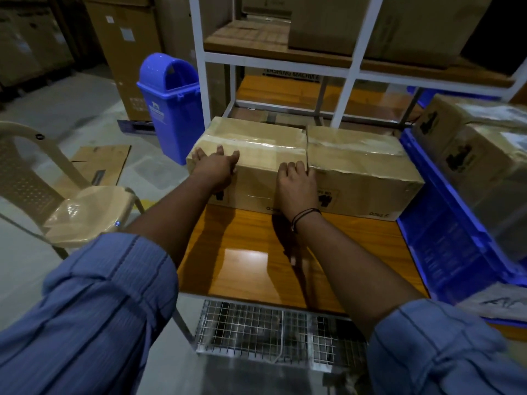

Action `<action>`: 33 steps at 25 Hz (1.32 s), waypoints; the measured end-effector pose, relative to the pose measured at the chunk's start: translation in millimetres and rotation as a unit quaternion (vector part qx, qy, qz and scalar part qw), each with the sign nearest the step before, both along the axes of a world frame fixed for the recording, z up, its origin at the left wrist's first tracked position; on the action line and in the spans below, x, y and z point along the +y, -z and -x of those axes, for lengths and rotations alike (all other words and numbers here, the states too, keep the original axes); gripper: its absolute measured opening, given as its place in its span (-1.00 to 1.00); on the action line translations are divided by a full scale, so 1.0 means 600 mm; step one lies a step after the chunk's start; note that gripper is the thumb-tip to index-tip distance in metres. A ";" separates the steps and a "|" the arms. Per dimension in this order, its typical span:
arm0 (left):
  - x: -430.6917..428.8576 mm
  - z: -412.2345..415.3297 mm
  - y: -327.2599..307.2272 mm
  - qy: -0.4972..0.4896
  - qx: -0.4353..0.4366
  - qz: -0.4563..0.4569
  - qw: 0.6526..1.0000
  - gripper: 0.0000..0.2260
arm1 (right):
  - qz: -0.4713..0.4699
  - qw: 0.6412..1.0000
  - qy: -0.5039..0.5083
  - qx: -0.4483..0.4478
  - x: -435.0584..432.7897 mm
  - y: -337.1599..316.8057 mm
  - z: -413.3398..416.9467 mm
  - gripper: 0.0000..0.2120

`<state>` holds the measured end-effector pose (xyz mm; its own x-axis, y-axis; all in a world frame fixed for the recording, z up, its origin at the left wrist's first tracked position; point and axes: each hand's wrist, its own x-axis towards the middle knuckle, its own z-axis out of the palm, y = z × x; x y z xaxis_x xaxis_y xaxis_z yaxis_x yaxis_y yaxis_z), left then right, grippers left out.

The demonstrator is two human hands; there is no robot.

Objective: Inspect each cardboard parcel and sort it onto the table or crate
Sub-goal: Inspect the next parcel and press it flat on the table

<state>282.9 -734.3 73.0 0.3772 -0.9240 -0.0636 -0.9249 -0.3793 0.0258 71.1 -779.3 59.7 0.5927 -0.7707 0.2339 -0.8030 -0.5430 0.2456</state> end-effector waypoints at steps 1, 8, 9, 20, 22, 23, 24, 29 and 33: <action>-0.009 0.001 0.000 -0.004 0.002 0.002 1.000 -0.40 | -0.002 1.000 0.004 0.002 -0.011 0.000 -0.004 -0.49; -0.051 -0.011 0.014 -0.008 0.003 0.041 0.999 -0.49 | 0.000 1.000 0.019 0.001 -0.066 0.015 -0.027 -0.45; -0.050 -0.009 0.017 -0.007 -0.003 0.054 0.998 -0.51 | 0.002 1.000 0.020 -0.011 -0.070 0.020 -0.029 -0.46; -0.025 0.030 -0.001 -0.029 0.035 0.016 0.999 -0.19 | -0.068 0.997 0.019 0.041 -0.084 -0.026 -0.037 -0.44; 0.014 0.044 0.025 -0.008 0.055 0.068 0.996 -0.24 | -0.109 0.994 0.021 0.009 -0.058 -0.020 -0.030 -0.28; 0.042 0.057 0.045 -0.003 0.061 0.089 0.994 -0.25 | -0.127 0.992 0.013 -0.016 -0.035 -0.008 -0.021 -0.21; 0.074 0.073 0.070 -0.003 0.068 0.106 0.992 -0.25 | -0.134 0.990 -0.001 -0.045 -0.006 0.012 -0.008 -0.19; 0.260 0.114 0.157 -0.080 0.129 0.109 0.982 -0.36 | -0.184 0.970 -0.100 -0.122 0.161 0.103 0.026 -0.18; 0.399 0.101 0.175 -0.168 0.163 0.166 0.958 -0.46 | -0.225 0.943 -0.192 -0.151 0.255 0.119 -0.013 -0.26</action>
